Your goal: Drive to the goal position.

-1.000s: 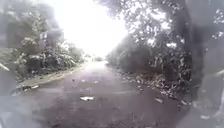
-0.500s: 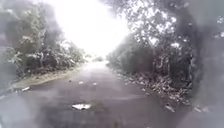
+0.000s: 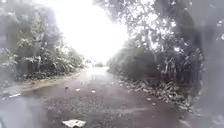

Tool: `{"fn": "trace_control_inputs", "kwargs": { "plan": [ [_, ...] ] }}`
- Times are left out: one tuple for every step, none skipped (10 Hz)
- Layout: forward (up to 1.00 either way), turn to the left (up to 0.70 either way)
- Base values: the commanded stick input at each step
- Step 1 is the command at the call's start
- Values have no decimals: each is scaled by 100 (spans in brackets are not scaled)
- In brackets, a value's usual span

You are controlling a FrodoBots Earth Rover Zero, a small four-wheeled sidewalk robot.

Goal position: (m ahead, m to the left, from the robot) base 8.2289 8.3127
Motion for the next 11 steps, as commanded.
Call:
{"fn": "trace_control_inputs", "kwargs": {
  "plan": [
    [70, 0],
    [70, 0],
    [70, 0],
    [70, 0],
    [70, 0],
    [70, 0],
    [70, 0],
    [70, 0],
    [70, 0],
    [70, 0],
    [70, 0]
  ]
}}
